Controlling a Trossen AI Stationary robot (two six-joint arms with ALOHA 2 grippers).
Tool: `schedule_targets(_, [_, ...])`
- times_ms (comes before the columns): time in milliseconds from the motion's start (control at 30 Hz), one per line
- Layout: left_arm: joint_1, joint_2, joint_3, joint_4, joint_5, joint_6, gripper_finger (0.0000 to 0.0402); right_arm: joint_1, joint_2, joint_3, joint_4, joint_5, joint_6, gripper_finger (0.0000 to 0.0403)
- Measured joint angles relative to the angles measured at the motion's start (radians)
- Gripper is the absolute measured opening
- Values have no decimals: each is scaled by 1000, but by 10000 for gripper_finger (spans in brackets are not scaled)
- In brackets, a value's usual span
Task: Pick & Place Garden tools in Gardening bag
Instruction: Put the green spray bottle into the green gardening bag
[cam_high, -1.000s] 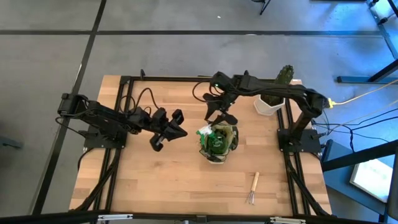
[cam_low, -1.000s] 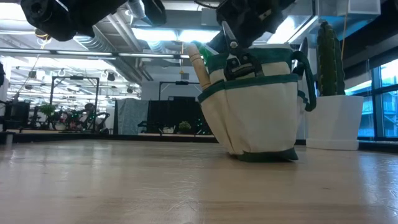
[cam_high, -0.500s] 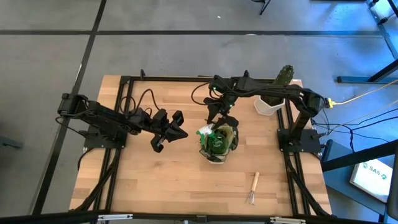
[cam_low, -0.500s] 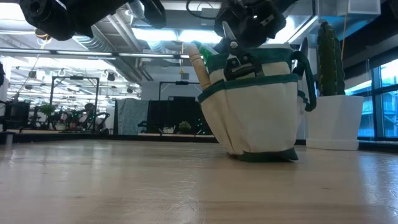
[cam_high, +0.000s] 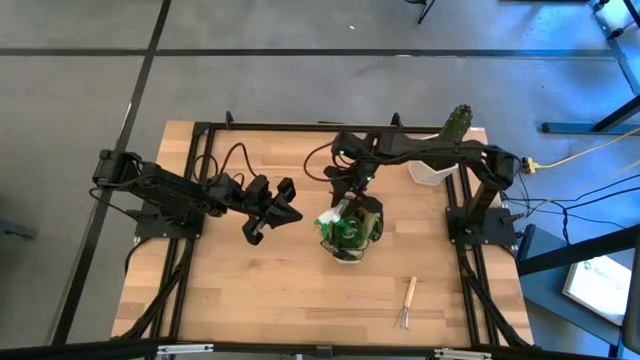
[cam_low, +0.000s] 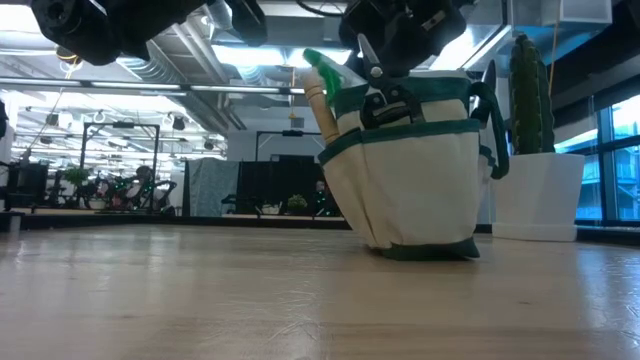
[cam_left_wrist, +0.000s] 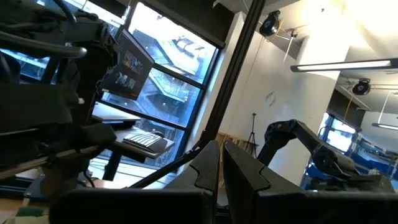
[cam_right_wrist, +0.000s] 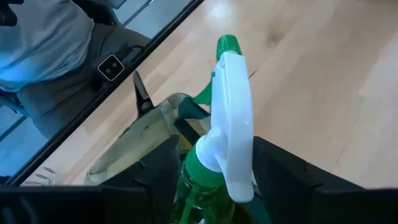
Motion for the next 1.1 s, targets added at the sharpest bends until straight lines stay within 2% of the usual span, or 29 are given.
schedule_targets(133, [0,0,0,0,0,0,15,18,0,0,0,22,47,197])
schedule_targets(300, [0,0,0,0,0,0,15,33,0,0,11,200,117,197])
schedule_targets(400, [0,0,0,0,0,0,15,32,0,0,32,260,176,197])
schedule_targets(633, [0,0,0,0,0,0,15,31,-1,0,41,268,207,169])
schedule_targets(967, [0,0,0,0,0,1,15,30,-2,1,8,259,212,57])
schedule_targets(1100, [0,0,0,0,1,1,15,30,-3,3,-19,260,235,51])
